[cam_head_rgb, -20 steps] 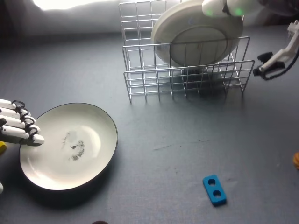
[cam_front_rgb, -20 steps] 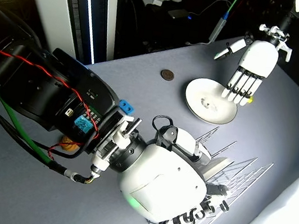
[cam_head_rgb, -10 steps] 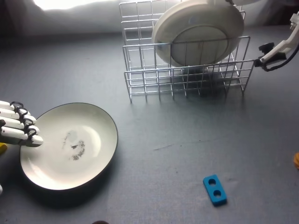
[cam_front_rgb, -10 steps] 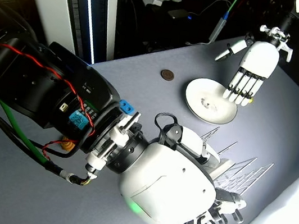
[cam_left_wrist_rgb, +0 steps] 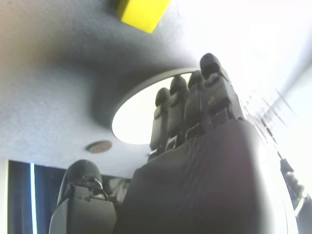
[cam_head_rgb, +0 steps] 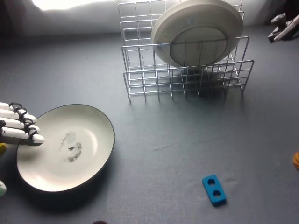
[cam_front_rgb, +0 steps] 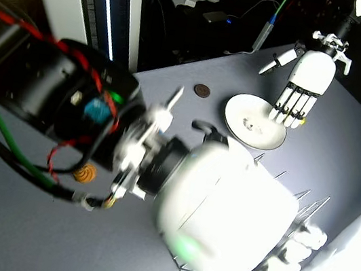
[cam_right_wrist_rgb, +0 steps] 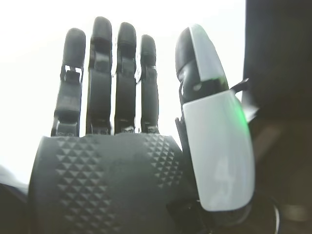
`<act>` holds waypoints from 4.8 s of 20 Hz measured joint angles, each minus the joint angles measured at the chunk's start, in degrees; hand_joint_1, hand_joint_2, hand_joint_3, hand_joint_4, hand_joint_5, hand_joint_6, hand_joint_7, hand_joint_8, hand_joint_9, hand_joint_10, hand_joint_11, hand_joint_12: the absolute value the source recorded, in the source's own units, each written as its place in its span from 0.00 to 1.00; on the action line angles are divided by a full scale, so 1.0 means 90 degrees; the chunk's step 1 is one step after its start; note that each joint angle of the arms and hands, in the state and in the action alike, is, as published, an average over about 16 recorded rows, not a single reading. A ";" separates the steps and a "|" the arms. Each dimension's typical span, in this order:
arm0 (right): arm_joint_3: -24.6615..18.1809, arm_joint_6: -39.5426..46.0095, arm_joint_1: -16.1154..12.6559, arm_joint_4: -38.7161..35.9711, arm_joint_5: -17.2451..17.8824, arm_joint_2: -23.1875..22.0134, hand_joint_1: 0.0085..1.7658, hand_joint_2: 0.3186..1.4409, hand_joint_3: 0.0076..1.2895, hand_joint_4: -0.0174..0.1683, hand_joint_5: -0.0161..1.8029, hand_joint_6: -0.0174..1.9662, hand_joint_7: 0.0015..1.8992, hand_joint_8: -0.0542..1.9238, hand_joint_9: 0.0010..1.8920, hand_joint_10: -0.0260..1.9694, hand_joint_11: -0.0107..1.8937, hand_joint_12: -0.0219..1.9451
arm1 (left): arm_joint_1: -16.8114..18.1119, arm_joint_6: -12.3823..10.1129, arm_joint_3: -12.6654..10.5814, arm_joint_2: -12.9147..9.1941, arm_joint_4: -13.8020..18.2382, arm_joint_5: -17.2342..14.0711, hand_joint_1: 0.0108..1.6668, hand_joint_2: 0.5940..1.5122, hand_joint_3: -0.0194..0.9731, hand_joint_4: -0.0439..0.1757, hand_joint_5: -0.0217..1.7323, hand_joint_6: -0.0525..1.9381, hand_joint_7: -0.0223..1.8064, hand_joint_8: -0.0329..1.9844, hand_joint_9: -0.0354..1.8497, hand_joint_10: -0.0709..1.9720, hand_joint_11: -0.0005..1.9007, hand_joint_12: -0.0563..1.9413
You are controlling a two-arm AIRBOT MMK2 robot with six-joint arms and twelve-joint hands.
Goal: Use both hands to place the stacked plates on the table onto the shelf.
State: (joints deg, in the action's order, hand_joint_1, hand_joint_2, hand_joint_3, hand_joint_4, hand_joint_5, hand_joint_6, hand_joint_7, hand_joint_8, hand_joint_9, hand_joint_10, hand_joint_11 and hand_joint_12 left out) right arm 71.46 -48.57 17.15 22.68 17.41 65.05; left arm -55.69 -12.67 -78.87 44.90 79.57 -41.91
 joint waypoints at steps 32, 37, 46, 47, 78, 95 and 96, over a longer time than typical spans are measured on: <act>-0.0544 -0.5031 0.1065 -0.0926 -0.0407 0.2558 0.67 0.48 0.00 0.12 0.02 0.03 0.01 0.03 0.01 0.02 0.01 0.03 | -0.0639 -0.0126 -0.0085 0.0142 -0.0224 -0.0010 0.01 0.48 0.04 0.19 0.05 0.03 0.05 0.01 0.02 0.02 0.01 0.12; 0.0122 -0.5240 0.1153 -0.0925 -0.0469 0.3173 0.67 0.49 0.00 0.12 0.02 0.03 0.01 0.03 0.01 0.02 0.01 0.01 | -0.0616 -0.0133 -0.0102 0.0152 -0.0213 -0.0015 0.01 0.48 0.04 0.19 0.06 0.03 0.05 0.01 0.02 0.02 0.01 0.13; 0.0910 -0.5261 0.1162 -0.0925 -0.0435 0.3872 0.71 0.58 0.00 0.12 0.06 0.03 0.05 0.03 0.05 0.02 0.02 0.18 | -0.0583 -0.0149 -0.0135 0.0179 -0.0191 -0.0031 0.01 0.47 0.04 0.19 0.05 0.03 0.05 0.01 0.02 0.02 0.01 0.14; 0.0963 -0.5243 0.1156 -0.0925 -0.0428 0.3919 0.72 0.58 0.00 0.12 0.08 0.03 0.06 0.03 0.06 0.02 0.02 0.22 | -0.0580 -0.0152 -0.0137 0.0182 -0.0189 -0.0033 0.01 0.47 0.04 0.19 0.05 0.03 0.05 0.01 0.02 0.02 0.01 0.14; -0.0086 -0.5004 0.1080 -0.0804 0.0062 0.3256 0.74 0.63 0.01 0.06 0.47 0.47 0.48 0.47 0.50 0.53 0.44 0.54 | 0.0409 -0.0233 -0.0029 0.0022 0.0003 -0.0103 0.01 0.46 0.04 0.20 0.07 0.03 0.08 0.02 0.07 0.04 0.01 0.16; -0.2199 -0.5239 0.0135 0.1484 -0.0042 0.1101 0.76 0.63 0.01 0.09 0.52 0.51 0.55 0.45 0.54 0.50 0.48 0.51 | 0.1394 -0.0270 -0.0066 -0.0190 0.0197 -0.0139 0.01 0.45 0.04 0.20 0.08 0.03 0.10 0.02 0.08 0.04 0.01 0.17; -0.2288 -0.5270 0.0041 0.1791 -0.0043 0.0966 0.76 0.63 0.01 0.09 0.52 0.51 0.55 0.45 0.54 0.50 0.48 0.51 | 0.1399 -0.0271 -0.0071 -0.0191 0.0207 -0.0139 0.01 0.45 0.04 0.20 0.08 0.03 0.10 0.02 0.08 0.04 0.01 0.17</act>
State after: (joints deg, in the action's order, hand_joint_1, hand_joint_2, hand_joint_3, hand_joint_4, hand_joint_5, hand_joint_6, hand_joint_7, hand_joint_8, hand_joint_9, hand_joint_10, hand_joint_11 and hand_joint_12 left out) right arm 50.86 -95.99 17.52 38.80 17.03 73.74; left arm -43.10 -15.11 -79.50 43.19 81.43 -43.15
